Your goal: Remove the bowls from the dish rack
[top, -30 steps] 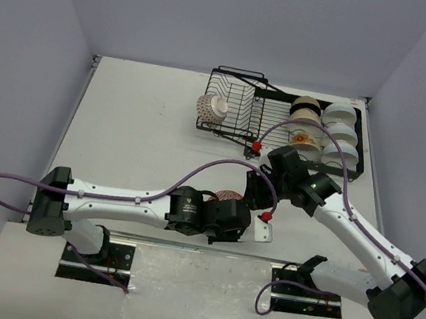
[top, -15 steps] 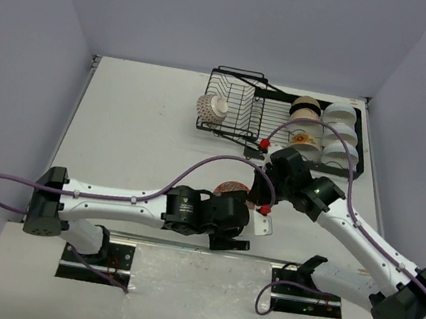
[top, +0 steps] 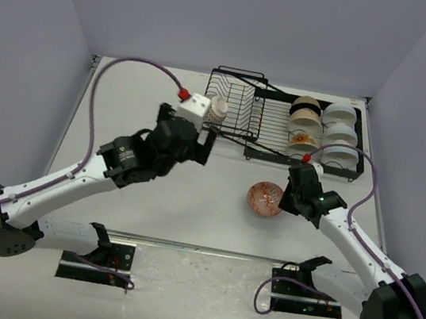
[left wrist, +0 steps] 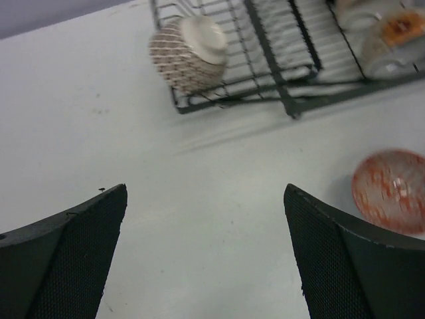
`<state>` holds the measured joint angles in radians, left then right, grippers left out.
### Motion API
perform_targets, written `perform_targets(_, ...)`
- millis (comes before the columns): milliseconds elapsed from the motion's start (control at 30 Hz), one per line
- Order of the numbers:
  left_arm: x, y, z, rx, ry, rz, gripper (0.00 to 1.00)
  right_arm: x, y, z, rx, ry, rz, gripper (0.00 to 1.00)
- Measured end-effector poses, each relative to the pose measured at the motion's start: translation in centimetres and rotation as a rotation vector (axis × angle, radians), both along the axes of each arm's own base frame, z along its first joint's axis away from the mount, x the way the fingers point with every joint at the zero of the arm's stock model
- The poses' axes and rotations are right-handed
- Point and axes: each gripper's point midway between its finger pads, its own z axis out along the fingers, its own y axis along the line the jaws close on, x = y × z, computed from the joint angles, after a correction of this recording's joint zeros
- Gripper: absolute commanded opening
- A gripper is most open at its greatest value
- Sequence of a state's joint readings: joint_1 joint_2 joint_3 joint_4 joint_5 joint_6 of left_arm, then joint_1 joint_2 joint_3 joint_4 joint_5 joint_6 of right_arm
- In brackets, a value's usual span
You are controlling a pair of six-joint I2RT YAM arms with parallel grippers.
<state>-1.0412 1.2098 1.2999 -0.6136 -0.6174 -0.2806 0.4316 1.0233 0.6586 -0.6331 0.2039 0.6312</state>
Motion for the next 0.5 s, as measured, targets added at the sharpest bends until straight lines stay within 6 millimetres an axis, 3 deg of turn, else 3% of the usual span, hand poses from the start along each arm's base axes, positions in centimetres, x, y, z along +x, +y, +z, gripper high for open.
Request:
perform_targets(67,2.6,4.0,1.1,-0.094,-0.008,0.185,1.0,0.2,0.2,-0.9,0.003,0.018,-0.015,0.0)
perform_targets(200,4.6,8.1,2.8,-0.262,-0.017,0.358,1.0,0.0,0.7,-2.6,0.029,0.048,-0.032,0.05)
perform_targets(267,5.5,8.9,3.1,-0.327,-0.009,0.395,1.0,0.3,1.0,-2.5,0.051,0.036,-0.033,0.17)
perform_targets(367,7.3,9.0,2.4,-0.406,0.021,0.418,1.0,0.5,1.5,-2.3,0.077,0.023,-0.035,0.47)
perform_targets(500,9.6,8.7,-0.5,-0.474,0.098,0.418,1.0,0.6,1.7,-1.1,0.109,-0.016,-0.03,0.61)
